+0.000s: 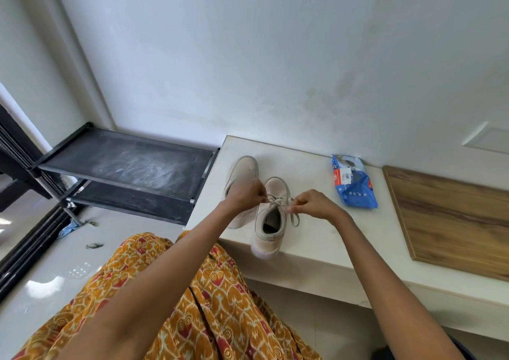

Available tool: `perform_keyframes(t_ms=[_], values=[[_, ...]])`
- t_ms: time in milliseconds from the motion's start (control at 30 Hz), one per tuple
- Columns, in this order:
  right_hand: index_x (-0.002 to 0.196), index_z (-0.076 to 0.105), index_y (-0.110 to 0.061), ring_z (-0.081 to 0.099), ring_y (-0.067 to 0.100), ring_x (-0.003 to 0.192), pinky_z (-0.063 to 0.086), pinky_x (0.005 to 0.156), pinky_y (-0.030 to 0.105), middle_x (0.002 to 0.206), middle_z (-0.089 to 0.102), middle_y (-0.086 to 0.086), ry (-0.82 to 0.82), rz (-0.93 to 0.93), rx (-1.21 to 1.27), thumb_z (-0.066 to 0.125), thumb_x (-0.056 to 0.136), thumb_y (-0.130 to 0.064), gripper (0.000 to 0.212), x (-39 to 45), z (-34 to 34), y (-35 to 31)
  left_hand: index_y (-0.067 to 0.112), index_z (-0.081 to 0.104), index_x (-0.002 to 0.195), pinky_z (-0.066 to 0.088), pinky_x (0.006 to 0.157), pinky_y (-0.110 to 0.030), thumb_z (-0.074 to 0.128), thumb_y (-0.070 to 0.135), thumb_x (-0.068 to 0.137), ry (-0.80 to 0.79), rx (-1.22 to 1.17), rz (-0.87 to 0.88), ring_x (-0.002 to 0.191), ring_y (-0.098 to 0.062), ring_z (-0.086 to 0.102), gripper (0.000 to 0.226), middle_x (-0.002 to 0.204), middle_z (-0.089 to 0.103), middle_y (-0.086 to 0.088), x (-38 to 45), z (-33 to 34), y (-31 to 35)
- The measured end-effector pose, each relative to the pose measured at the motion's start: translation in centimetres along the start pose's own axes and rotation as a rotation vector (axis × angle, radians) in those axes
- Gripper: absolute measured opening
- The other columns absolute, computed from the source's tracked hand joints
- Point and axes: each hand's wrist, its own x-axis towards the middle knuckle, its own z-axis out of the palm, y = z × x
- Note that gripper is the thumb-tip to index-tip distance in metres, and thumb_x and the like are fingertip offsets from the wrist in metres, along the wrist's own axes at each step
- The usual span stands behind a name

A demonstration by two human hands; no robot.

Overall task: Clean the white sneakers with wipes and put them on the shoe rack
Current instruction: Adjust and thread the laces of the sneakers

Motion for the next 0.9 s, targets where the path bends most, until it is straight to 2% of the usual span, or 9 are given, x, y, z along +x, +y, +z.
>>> perform_keyframes(t_ms=[133,233,333,467,567,667,733,800,900], values=[[0.07,0.069,-0.02,0.049,0.011,0.069,0.038,0.067,0.025,0.072,0.061,0.001,-0.079,0.055,0.032,0.07,0.081,-0.028,0.013,-0.3,-0.2,2.0,0.02,0.073,0.093,0.048,0.075,-0.029,0.07,0.034,0.081,-0.045,0.138,-0.013,0.096,-0.019,0.064,0.018,0.1,0.071,0.0,0.3,0.5,0.3],[0.073,0.067,-0.02,0.054,0.011,0.08,0.042,0.075,0.025,0.078,0.063,-0.003,-0.118,0.087,0.066,0.067,0.084,-0.024,0.011,-0.2,-0.3,1.3,0.023,0.072,0.094,0.05,0.077,-0.03,0.07,0.037,0.08,-0.08,0.182,-0.035,0.096,-0.018,0.064,0.02,0.102,0.071,0.002,0.5,0.1,0.6],[0.078,0.065,-0.02,0.049,0.009,0.082,0.038,0.07,0.025,0.08,0.058,-0.007,-0.148,0.126,0.094,0.063,0.086,-0.024,0.009,-0.2,-0.8,1.0,0.023,0.072,0.092,0.051,0.077,-0.03,0.071,0.037,0.079,-0.088,0.191,-0.053,0.095,-0.018,0.064,0.019,0.102,0.071,0.003,0.6,0.1,0.6],[0.095,0.067,-0.013,0.051,0.016,0.096,0.04,0.081,0.03,0.096,0.06,-0.001,-0.148,0.127,0.12,0.059,0.089,-0.026,0.016,-0.3,-1.2,1.2,0.02,0.073,0.091,0.052,0.076,-0.03,0.072,0.036,0.08,-0.097,0.111,-0.076,0.092,-0.017,0.065,0.019,0.099,0.071,0.003,0.4,0.0,0.5],[0.099,0.064,-0.002,0.052,0.017,0.096,0.044,0.086,0.033,0.097,0.059,0.006,-0.045,0.043,0.316,0.053,0.094,-0.028,0.029,-0.8,-1.6,1.0,0.013,0.074,0.085,0.046,0.062,-0.024,0.066,0.029,0.085,-0.032,-0.17,-0.14,0.065,-0.008,0.06,0.018,0.089,0.073,-0.001,0.2,-1.7,-0.1],[0.086,0.067,-0.005,0.057,0.017,0.099,0.044,0.096,0.039,0.098,0.061,0.009,-0.013,-0.101,0.744,0.05,0.095,-0.031,0.032,-1.4,-1.6,-0.3,0.005,0.071,0.092,0.041,0.042,-0.02,0.062,0.02,0.089,0.143,-0.758,-0.206,0.035,-0.004,0.045,0.018,0.082,0.071,-0.009,0.1,-5.1,0.4],[0.077,0.063,-0.01,0.061,0.02,0.1,0.044,0.098,0.038,0.1,0.065,0.01,-0.005,-0.173,1.078,0.049,0.094,-0.03,0.03,-1.4,-1.7,-2.3,0.002,0.066,0.107,0.047,0.045,-0.022,0.058,0.014,0.092,0.187,-1.005,-0.168,0.038,-0.007,0.051,0.02,0.083,0.07,-0.007,0.1,-7.7,1.8],[0.076,0.059,-0.012,0.064,0.019,0.092,0.044,0.098,0.037,0.09,0.067,0.008,0.037,-0.246,1.362,0.049,0.092,-0.032,0.028,-1.4,-2.2,-4.6,0.004,0.062,0.111,0.054,0.057,-0.025,0.054,0.011,0.094,0.188,-1.161,-0.098,0.049,-0.011,0.061,0.02,0.085,0.069,-0.006,0.1,-10.0,3.3],[0.094,0.063,-0.01,0.06,0.015,0.08,0.05,0.088,0.033,0.084,0.06,0.003,0.199,-0.351,1.586,0.049,0.094,-0.031,0.026,-1.2,-3.6,-7.8,0.004,0.063,0.112,0.055,0.076,-0.029,0.052,0.012,0.095,0.196,-1.202,0.045,0.074,-0.018,0.069,0.021,0.094,0.07,-0.007,0.5,-12.2,5.1]])
